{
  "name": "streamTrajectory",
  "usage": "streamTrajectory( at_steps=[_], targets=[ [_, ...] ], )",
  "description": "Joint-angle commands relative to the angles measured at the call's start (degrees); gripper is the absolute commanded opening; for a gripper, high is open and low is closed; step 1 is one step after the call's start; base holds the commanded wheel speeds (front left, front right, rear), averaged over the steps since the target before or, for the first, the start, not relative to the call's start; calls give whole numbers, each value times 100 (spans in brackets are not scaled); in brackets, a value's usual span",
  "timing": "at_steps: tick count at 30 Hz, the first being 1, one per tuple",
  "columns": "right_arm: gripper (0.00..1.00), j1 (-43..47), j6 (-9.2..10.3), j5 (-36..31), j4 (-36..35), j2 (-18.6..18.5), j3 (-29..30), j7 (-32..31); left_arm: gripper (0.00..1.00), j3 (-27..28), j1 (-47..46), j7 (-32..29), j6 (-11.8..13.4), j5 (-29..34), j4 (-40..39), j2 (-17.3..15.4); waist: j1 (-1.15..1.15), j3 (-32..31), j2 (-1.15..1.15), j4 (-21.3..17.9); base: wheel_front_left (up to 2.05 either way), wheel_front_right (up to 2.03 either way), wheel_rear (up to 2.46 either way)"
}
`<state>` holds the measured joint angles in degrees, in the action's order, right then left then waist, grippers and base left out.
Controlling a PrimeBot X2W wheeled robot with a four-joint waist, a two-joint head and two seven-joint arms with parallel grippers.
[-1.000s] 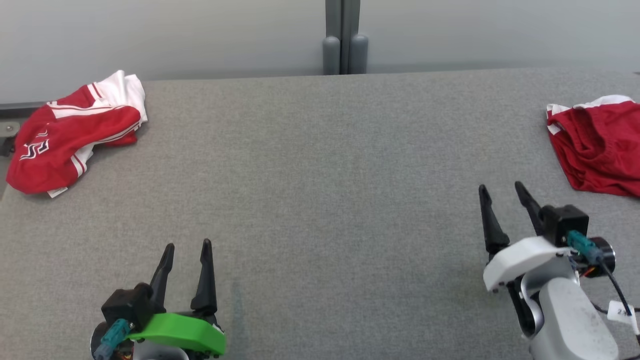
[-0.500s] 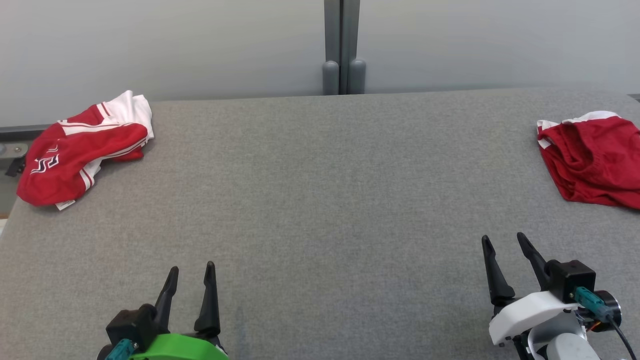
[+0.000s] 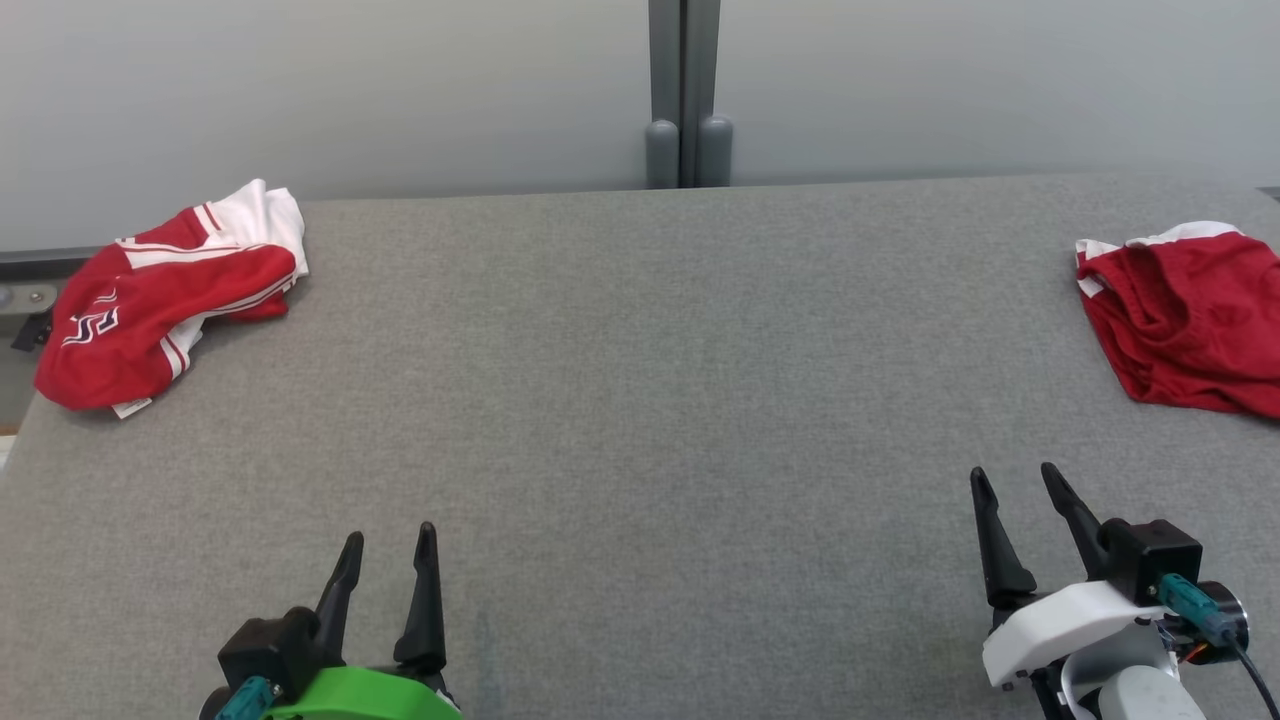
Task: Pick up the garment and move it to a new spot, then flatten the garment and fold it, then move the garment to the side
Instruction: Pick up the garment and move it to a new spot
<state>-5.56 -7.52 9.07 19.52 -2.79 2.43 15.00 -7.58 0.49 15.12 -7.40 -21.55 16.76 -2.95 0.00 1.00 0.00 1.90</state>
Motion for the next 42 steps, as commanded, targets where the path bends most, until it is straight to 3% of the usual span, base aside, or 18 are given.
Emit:
streamTrajectory(
  at_steps=[1, 5, 21, 26, 35, 42],
  targets=[
    [100, 61, 6, 40, -30, -22, 16, 26, 100, -9, -50, 3, -17, -12, 0, -6, 0, -6, 0, 41, 0, 0, 0],
    [100, 65, 6, 19, -54, -22, 28, 27, 100, -30, -99, 3, -17, -1, 4, -8, 0, 5, 0, 264, 0, 0, 0],
    [100, -139, 6, -61, -105, -21, -75, 27, 100, 97, -170, 3, -16, 69, -102, -12, 0, 167, 0, 1961, 0, 0, 0],
    [100, -123, 6, -32, -88, -22, -153, 26, 100, 89, -141, 3, -17, 79, -121, -10, 0, 150, 0, 2268, 0, 0, 0],
    [100, -154, 6, -66, -68, -23, -180, 26, 100, 95, -104, 3, -17, 64, -162, -18, 0, 182, 0, 2506, 0, 0, 0],
    [100, -254, 6, -182, -153, -24, -208, 26, 100, 158, -364, 3, -17, 88, -310, -94, 0, 351, 0, 2436, 0, 0, 0]
  ],
)
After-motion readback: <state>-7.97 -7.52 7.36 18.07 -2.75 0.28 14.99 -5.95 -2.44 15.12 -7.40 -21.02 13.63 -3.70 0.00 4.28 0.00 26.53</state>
